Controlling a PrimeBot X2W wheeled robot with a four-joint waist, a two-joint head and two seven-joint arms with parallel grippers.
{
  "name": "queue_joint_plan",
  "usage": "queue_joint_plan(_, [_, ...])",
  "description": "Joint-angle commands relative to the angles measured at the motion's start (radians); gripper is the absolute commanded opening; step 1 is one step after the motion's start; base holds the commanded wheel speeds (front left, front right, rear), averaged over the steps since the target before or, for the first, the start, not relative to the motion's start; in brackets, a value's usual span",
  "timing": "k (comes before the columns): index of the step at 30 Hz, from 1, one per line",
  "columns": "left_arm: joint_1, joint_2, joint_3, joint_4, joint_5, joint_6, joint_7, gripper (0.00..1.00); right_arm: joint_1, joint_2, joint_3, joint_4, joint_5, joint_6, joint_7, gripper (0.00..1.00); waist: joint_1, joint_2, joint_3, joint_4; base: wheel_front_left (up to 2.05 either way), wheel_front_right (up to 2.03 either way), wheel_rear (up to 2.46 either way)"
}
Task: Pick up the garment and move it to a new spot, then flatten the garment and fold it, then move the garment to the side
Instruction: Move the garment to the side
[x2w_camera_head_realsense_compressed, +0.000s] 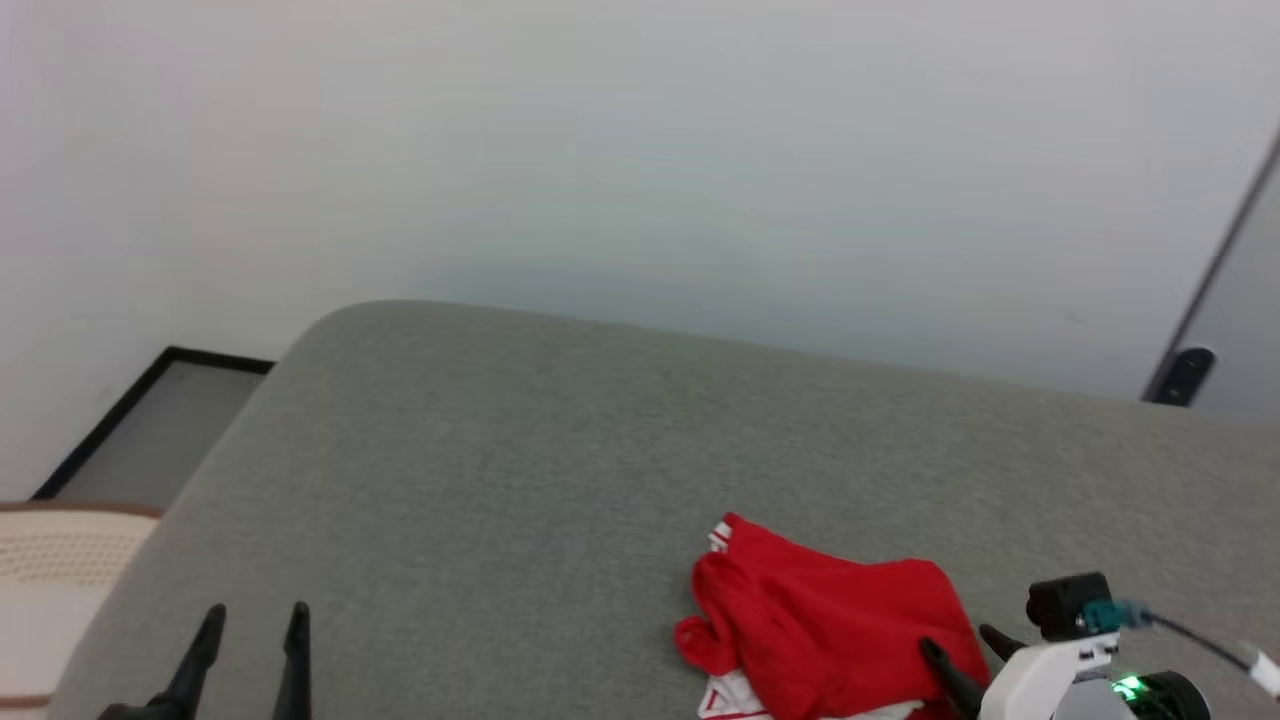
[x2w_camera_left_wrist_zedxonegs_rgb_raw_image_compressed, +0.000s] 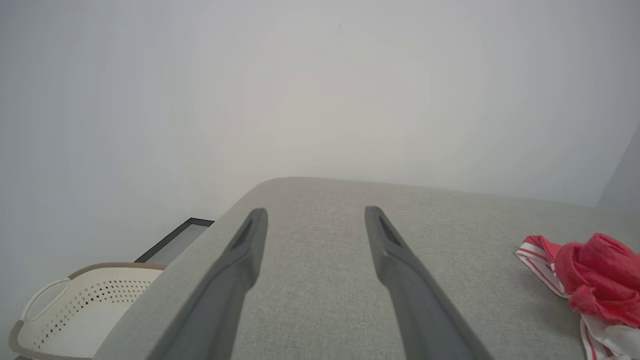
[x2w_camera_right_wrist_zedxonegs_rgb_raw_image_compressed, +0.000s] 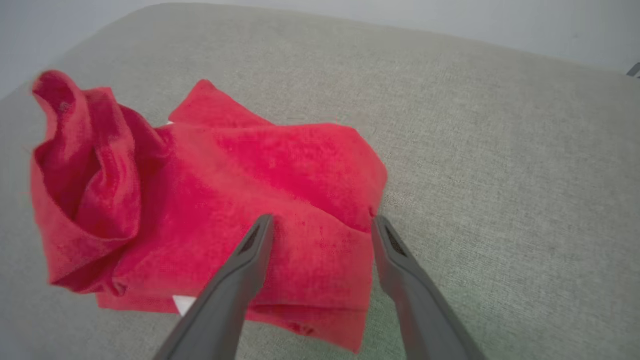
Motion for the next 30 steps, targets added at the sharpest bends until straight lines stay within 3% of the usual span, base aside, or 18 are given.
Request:
queue_joint_plan(1, [-0.003,0.001,-0.003,-0.002,-0.006,-0.007,0.002,1.00,-0.011,-0.004,0.001,0.012,0.012,-0.002,0.028,1.00,0.0000,0.0000,-0.014,0.051,0.00,0.00,0.00])
queue_joint_plan(7, [-0.016,-0.008,-0.033,-0.001,-0.025,-0.007,0.019,1.00,-0.102,-0.019,-0.009,0.107,0.035,-0.002,0.252,1.00,0.0000,0.0000,0.002,0.105,0.00,0.00,0.00])
queue_joint_plan(14, [-0.034,-0.017,-0.056,0.010,-0.052,-0.006,0.027,1.00,-0.204,0.027,-0.086,0.257,0.026,-0.002,0.501,1.00,0.0000,0.0000,0.035,0.152,0.00,0.00,0.00])
queue_joint_plan(22, [-0.060,-0.033,-0.077,0.036,-0.091,-0.006,0.022,1.00,-0.297,0.092,-0.181,0.420,-0.019,-0.002,0.624,1.00,0.0000,0.0000,0.083,0.183,0.00,0.00,0.00])
queue_joint_plan(23, [-0.062,-0.033,-0.080,0.040,-0.094,-0.006,0.020,1.00,-0.306,0.096,-0.191,0.436,-0.027,-0.002,0.619,0.00,0.0000,0.0000,0.086,0.185,0.00,0.00,0.00])
queue_joint_plan(30, [-0.076,-0.029,-0.083,0.063,-0.117,-0.006,0.014,1.00,-0.353,0.105,-0.240,0.466,-0.030,-0.002,0.582,0.00,0.0000,0.0000,0.093,0.191,0.00,0.00,0.00])
